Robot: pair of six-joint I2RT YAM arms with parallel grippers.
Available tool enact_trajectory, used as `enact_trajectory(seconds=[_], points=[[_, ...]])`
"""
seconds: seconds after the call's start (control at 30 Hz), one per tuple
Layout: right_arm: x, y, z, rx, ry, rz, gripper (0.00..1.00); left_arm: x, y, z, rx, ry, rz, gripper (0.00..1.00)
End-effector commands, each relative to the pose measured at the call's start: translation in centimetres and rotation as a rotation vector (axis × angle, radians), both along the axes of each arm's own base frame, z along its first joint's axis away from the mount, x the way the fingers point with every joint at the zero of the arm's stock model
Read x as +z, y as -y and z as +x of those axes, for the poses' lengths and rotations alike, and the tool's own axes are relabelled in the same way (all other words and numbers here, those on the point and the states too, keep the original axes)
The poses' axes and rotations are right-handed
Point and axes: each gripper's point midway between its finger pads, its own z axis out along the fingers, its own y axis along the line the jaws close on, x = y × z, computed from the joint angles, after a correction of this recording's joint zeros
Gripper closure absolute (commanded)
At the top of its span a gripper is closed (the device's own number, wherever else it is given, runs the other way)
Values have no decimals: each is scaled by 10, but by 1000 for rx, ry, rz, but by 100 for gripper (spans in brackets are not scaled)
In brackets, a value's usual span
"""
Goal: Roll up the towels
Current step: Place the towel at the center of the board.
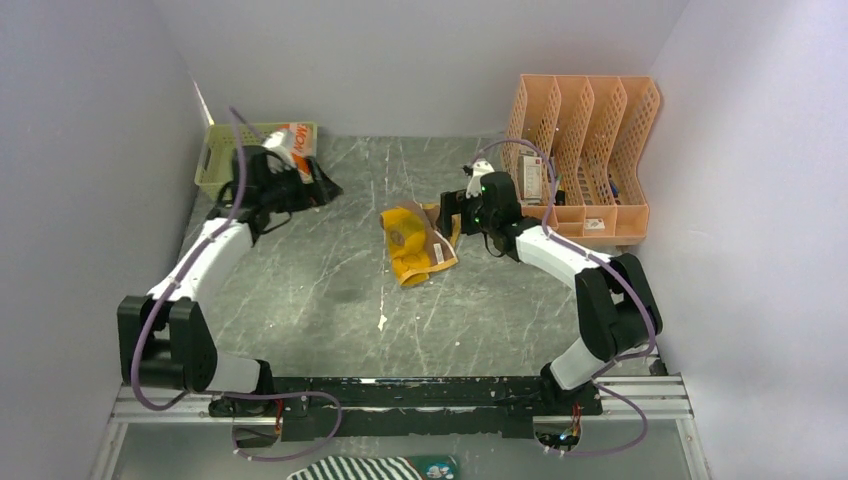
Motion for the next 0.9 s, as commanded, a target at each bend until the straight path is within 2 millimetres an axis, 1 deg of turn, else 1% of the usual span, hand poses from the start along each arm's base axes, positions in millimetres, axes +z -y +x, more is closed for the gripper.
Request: enact_trajectory(seconds=[0.0,0.1,0.17,0.23,0.27,0.33,0.37,0.43,0.57,0.63,0.67,0.8,0.87], points=[[1,1,-7,5,26,25,0,-25,71,-15,-159,-33,12,4],[-16,1,-16,21,-23,25,0,-46,107,-33,-240,-73,8,6],[-26,2,-21,18,-54,26,0,-58,127,-49,-285,-91,11,7],[-35,5,-25,1,-80,28,0,-67,144,-66,-322,-104,16,8],[-39,8,-26,-12,-89,32,0,-68,154,-76,-346,-98,9,8],[-44,19,-25,-71,-101,39,2,-67,177,-97,-404,-62,21,10],[-46,25,-25,-106,-108,47,2,-68,195,-113,-447,-39,50,9],[-46,43,-22,-191,-114,76,3,-76,213,-127,-476,-14,123,8],[-34,83,-21,-344,-92,142,3,-90,238,-132,-476,68,250,7],[-25,99,-25,-398,-71,160,3,-102,250,-128,-484,115,342,4],[-20,108,-27,-423,-58,167,3,-107,255,-122,-465,129,394,3],[-4,127,-39,-470,-12,200,3,-129,276,-107,-434,170,548,1],[-2,134,-45,-482,-6,214,3,-131,292,-101,-441,217,560,0]])
